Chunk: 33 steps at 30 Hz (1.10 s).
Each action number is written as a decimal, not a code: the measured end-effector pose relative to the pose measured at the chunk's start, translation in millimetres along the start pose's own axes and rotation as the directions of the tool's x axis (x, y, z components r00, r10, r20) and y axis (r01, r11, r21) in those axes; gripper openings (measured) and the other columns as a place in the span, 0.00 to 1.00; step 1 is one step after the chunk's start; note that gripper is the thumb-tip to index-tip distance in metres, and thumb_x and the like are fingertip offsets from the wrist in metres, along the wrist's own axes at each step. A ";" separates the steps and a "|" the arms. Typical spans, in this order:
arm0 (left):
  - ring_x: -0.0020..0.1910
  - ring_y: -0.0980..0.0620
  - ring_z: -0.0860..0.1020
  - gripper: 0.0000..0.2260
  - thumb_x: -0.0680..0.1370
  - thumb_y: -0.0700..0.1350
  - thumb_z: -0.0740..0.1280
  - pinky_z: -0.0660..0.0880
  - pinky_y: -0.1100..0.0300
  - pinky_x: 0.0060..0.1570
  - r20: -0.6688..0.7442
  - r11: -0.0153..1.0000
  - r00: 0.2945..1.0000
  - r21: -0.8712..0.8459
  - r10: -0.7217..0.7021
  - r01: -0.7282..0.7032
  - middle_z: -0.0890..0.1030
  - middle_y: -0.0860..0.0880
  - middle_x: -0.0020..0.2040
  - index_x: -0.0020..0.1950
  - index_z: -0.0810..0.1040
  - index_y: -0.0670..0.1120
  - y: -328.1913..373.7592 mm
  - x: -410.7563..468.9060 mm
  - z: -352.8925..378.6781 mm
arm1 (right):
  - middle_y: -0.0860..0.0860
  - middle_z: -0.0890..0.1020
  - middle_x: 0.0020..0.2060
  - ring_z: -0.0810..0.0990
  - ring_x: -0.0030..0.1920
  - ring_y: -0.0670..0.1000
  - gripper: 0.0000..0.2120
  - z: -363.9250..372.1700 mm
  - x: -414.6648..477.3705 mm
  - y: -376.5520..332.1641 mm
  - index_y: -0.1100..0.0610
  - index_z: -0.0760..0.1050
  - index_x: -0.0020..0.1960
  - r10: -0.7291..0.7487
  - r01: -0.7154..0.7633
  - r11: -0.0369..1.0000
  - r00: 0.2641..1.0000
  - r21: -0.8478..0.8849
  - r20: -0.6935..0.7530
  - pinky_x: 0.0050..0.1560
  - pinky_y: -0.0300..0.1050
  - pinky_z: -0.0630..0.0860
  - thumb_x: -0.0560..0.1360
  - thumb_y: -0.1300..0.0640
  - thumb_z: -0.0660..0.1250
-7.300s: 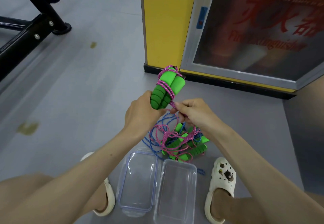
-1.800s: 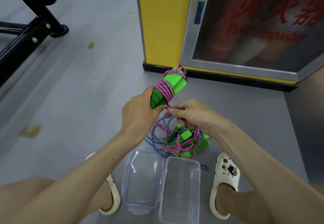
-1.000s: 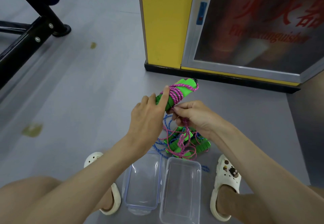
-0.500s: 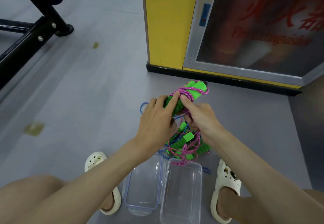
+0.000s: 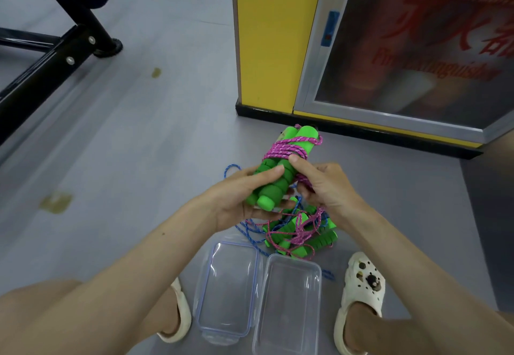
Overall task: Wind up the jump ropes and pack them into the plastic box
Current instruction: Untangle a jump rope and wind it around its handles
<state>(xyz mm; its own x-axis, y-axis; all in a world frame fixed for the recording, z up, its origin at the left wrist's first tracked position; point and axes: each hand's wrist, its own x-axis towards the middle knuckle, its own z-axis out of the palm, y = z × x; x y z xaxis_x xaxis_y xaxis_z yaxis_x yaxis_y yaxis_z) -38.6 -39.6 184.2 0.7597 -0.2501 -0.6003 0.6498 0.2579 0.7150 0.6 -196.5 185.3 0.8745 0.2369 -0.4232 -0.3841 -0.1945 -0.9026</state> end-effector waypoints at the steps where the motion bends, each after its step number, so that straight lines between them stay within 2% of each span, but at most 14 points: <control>1: 0.40 0.46 0.83 0.21 0.70 0.50 0.70 0.80 0.57 0.36 0.006 1.000 1.000 -0.017 0.011 -0.011 0.83 0.42 0.50 0.60 0.76 0.44 -0.1 -1.0 0.9 | 0.54 0.71 0.20 0.59 0.18 0.47 0.26 -0.7 0.5 -0.1 0.54 0.73 0.21 0.010 -0.010 1.000 1.000 -0.002 0.025 0.22 0.37 0.56 0.74 0.44 0.66; 3: 0.39 0.44 0.83 0.19 0.72 0.45 0.71 0.81 0.56 0.36 -0.073 0.997 0.994 0.011 0.078 -0.078 0.84 0.42 0.51 0.61 0.75 0.44 1.4 1.3 -0.2 | 0.54 0.73 0.21 0.61 0.18 0.46 0.24 -1.3 0.3 0.2 0.54 0.74 0.25 0.034 -0.034 0.999 0.997 -0.004 0.073 0.23 0.37 0.59 0.75 0.44 0.65; 6: 0.40 0.40 0.83 0.20 0.72 0.40 0.74 0.81 0.51 0.42 -0.203 0.968 0.963 0.209 0.179 -0.136 0.84 0.44 0.50 0.62 0.75 0.46 3.8 5.4 -4.1 | 0.51 0.73 0.20 0.65 0.18 0.45 0.22 -1.7 -0.8 1.7 0.57 0.75 0.31 0.069 -0.063 0.996 0.991 -0.059 0.113 0.23 0.37 0.63 0.78 0.44 0.62; 9: 0.35 0.46 0.83 0.22 0.70 0.38 0.75 0.80 0.57 0.33 -0.232 0.919 0.926 0.332 0.300 -0.214 0.84 0.44 0.46 0.62 0.75 0.47 2.4 7.2 -3.7 | 0.49 0.71 0.17 0.62 0.18 0.46 0.22 -2.8 1.3 5.8 0.57 0.76 0.34 0.092 -0.073 0.988 0.986 -0.138 0.137 0.24 0.38 0.60 0.79 0.45 0.59; 14: 0.38 0.45 0.83 0.25 0.69 0.38 0.76 0.81 0.53 0.38 -0.273 0.819 0.849 0.503 0.453 -0.275 0.83 0.44 0.47 0.64 0.74 0.48 0.2 11.1 -7.0 | 0.48 0.74 0.23 0.65 0.21 0.45 0.13 -7.9 6.8 12.3 0.60 0.80 0.51 0.083 -0.035 0.958 0.984 -0.283 0.161 0.25 0.37 0.60 0.77 0.50 0.66; 18: 0.40 0.47 0.82 0.26 0.69 0.40 0.76 0.81 0.53 0.41 -0.247 0.773 0.840 0.571 0.482 -0.276 0.83 0.47 0.47 0.65 0.73 0.50 -3.0 11.9 -5.2 | 0.42 0.70 0.31 0.70 0.24 0.38 0.10 -6.9 8.9 17.7 0.53 0.77 0.52 -0.119 0.167 0.825 0.985 -0.540 0.122 0.31 0.36 0.62 0.73 0.53 0.71; 21: 0.40 0.48 0.82 0.26 0.69 0.41 0.76 0.81 0.54 0.41 -0.261 0.768 0.829 0.578 0.494 -0.276 0.83 0.48 0.47 0.66 0.73 0.49 -2.3 12.0 -5.4 | 0.46 0.75 0.33 0.74 0.33 0.45 0.08 -3.0 9.3 18.6 0.54 0.80 0.50 -0.205 0.187 0.725 0.977 -0.663 0.051 0.36 0.42 0.69 0.76 0.50 0.66; 23: 0.42 0.50 0.82 0.27 0.69 0.43 0.76 0.81 0.53 0.45 -0.235 0.684 0.793 0.670 0.563 -0.287 0.82 0.52 0.47 0.66 0.72 0.51 -3.7 10.7 -3.0 | 0.49 0.78 0.38 0.76 0.41 0.50 0.10 -4.1 10.8 16.2 0.54 0.82 0.48 -0.210 0.149 0.640 0.978 -0.754 0.015 0.44 0.47 0.73 0.77 0.51 0.65; 24: 0.44 0.52 0.81 0.28 0.69 0.45 0.76 0.80 0.53 0.47 -0.209 0.623 0.767 0.725 0.606 -0.294 0.81 0.54 0.47 0.67 0.72 0.53 -4.4 9.5 -1.3 | 0.50 0.79 0.38 0.76 0.41 0.50 0.10 -5.5 12.2 15.2 0.56 0.83 0.46 -0.176 0.122 0.713 0.984 -0.690 -0.007 0.45 0.48 0.73 0.77 0.53 0.65; 26: 0.47 0.54 0.80 0.29 0.69 0.47 0.76 0.78 0.55 0.50 -0.183 0.549 0.725 0.777 0.665 -0.308 0.80 0.56 0.48 0.68 0.71 0.54 -4.2 7.5 1.5 | 0.52 0.78 0.33 0.75 0.34 0.49 0.08 -4.9 11.6 10.9 0.59 0.81 0.42 0.048 -0.048 0.978 0.999 -0.204 -0.008 0.39 0.44 0.73 0.77 0.58 0.65; 27: 0.48 0.54 0.80 0.30 0.69 0.47 0.76 0.78 0.56 0.51 -0.188 0.540 0.712 0.784 0.677 -0.306 0.80 0.56 0.50 0.69 0.70 0.54 -3.4 7.6 1.2 | 0.53 0.77 0.30 0.73 0.28 0.47 0.09 -3.6 10.2 8.7 0.60 0.79 0.41 0.157 -0.160 0.985 0.987 0.065 0.045 0.33 0.42 0.72 0.78 0.60 0.65; 28: 0.49 0.53 0.79 0.31 0.69 0.48 0.76 0.78 0.55 0.51 -0.201 0.534 0.703 0.793 0.682 -0.292 0.80 0.55 0.51 0.70 0.69 0.53 -2.4 8.5 0.2 | 0.53 0.76 0.26 0.70 0.23 0.45 0.09 -3.4 9.4 7.8 0.60 0.78 0.41 0.218 -0.235 0.946 0.971 0.224 0.101 0.28 0.40 0.70 0.78 0.60 0.64; 30: 0.48 0.49 0.80 0.28 0.69 0.50 0.76 0.78 0.51 0.50 -0.231 0.521 0.690 0.818 0.686 -0.244 0.81 0.51 0.51 0.67 0.72 0.51 -1.7 10.2 -0.9 | 0.53 0.75 0.24 0.64 0.18 0.43 0.09 -3.2 9.5 8.7 0.61 0.76 0.43 0.238 -0.272 0.934 0.957 0.232 0.164 0.22 0.37 0.65 0.80 0.59 0.61; 33: 0.46 0.46 0.80 0.24 0.69 0.53 0.74 0.77 0.49 0.45 -0.260 0.461 0.674 0.877 0.691 -0.133 0.82 0.49 0.46 0.63 0.74 0.51 -4.4 10.7 0.2 | 0.54 0.79 0.26 0.66 0.19 0.44 0.09 -0.3 5.3 4.8 0.61 0.77 0.47 0.175 -0.172 0.985 0.962 -0.033 0.209 0.20 0.34 0.62 0.80 0.58 0.60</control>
<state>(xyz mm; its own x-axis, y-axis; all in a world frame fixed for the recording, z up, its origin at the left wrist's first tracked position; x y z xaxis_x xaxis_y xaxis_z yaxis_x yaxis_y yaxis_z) -33.3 -43.6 174.7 0.9675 0.2527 -0.0039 0.1770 -0.6666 0.7240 3.5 -196.5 178.8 0.7121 0.3928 -0.5819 -0.5192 -0.2633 -0.8131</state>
